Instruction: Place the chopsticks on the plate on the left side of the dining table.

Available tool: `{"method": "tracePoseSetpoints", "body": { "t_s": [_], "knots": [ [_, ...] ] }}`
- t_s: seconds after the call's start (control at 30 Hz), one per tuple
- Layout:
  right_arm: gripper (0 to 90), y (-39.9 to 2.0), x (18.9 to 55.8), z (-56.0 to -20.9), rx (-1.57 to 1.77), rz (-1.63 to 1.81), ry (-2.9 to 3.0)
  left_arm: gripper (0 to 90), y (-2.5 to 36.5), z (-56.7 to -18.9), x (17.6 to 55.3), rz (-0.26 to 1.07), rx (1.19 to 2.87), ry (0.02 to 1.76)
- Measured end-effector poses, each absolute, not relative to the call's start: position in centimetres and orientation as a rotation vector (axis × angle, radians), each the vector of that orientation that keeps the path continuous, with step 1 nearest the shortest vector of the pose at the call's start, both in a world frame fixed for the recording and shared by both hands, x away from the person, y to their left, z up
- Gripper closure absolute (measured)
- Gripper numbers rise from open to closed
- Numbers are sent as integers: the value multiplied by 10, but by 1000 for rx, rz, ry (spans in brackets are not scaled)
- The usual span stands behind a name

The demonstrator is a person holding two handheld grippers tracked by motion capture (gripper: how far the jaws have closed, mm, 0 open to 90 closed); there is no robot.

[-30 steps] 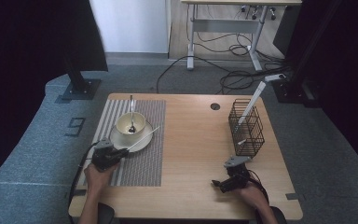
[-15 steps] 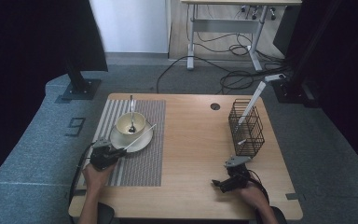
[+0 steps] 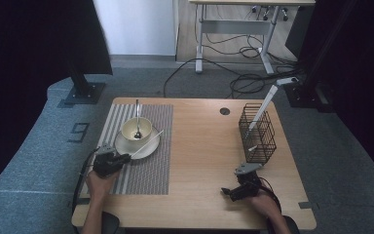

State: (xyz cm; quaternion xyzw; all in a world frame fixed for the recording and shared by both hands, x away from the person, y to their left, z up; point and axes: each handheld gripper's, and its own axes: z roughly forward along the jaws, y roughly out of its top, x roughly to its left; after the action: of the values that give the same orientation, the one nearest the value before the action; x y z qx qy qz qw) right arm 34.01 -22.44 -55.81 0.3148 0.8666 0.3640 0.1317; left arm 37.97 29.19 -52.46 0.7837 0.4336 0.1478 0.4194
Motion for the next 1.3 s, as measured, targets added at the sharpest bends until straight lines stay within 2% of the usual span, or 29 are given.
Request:
{"method": "tracePoseSetpoints", "body": {
  "t_s": [0.27,1.03,1.3],
  "knots": [
    [0,-224,340,-558,914,1057,2515,824,294,-525,383,399,1963,1107],
    [0,-224,340,-558,914,1056,2515,815,303,-523,383,424,1943,1130],
    [0,-224,340,-558,914,1056,2515,554,299,-518,379,414,1905,1101]
  ]
}}
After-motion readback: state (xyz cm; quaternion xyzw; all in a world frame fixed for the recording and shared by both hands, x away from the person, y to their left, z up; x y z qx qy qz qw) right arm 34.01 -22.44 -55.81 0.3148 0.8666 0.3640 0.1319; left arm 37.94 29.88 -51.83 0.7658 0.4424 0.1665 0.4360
